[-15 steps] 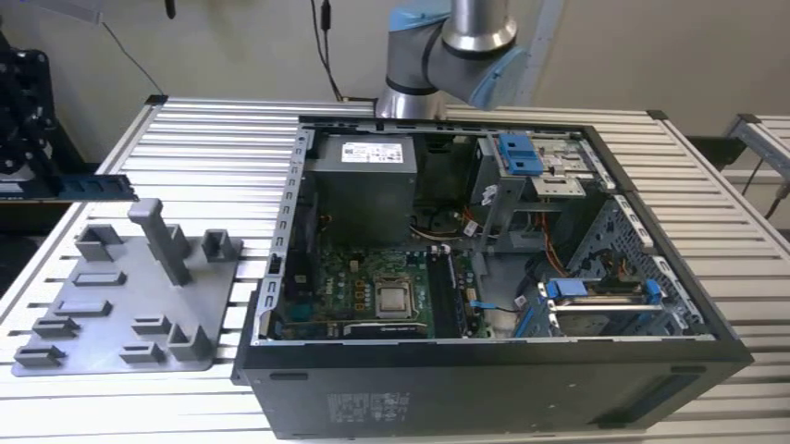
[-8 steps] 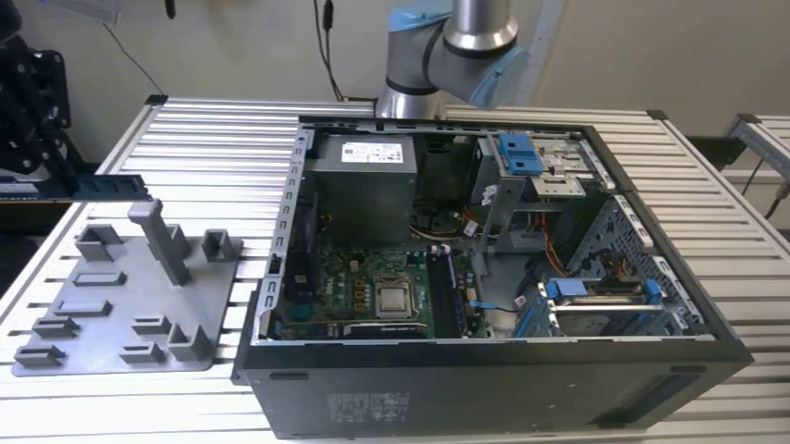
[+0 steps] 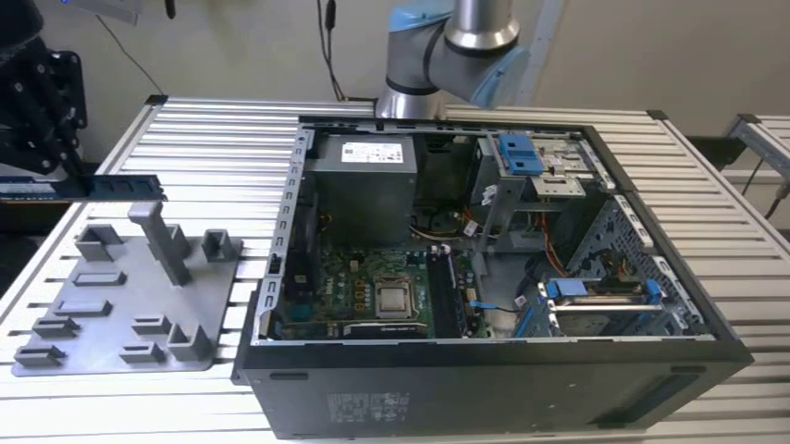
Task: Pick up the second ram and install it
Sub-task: 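Pick up the second ram and move it above second insertion slot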
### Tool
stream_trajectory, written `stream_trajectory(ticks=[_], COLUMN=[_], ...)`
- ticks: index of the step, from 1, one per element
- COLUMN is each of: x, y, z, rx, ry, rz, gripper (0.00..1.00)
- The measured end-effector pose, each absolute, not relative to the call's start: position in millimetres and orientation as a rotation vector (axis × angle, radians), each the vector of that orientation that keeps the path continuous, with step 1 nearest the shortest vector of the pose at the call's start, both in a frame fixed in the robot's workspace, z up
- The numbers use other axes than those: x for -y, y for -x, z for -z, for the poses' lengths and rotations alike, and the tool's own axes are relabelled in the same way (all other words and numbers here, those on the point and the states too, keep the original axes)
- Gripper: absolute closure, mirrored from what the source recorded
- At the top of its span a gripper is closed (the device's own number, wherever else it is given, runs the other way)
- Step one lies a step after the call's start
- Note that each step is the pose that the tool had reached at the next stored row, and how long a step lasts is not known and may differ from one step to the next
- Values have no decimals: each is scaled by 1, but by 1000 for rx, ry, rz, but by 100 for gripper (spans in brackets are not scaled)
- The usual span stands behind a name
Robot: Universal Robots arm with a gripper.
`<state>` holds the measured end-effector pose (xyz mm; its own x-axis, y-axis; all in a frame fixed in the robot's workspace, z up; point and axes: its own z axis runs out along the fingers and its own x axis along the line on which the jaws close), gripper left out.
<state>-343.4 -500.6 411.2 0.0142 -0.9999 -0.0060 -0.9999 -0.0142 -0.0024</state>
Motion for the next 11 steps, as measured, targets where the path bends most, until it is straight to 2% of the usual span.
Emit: stream_trajectory(ticks=[11], x=[501], y=[322], z=[-411], rx=[-2201], ry=[2233], rz=[-4], gripper=[85])
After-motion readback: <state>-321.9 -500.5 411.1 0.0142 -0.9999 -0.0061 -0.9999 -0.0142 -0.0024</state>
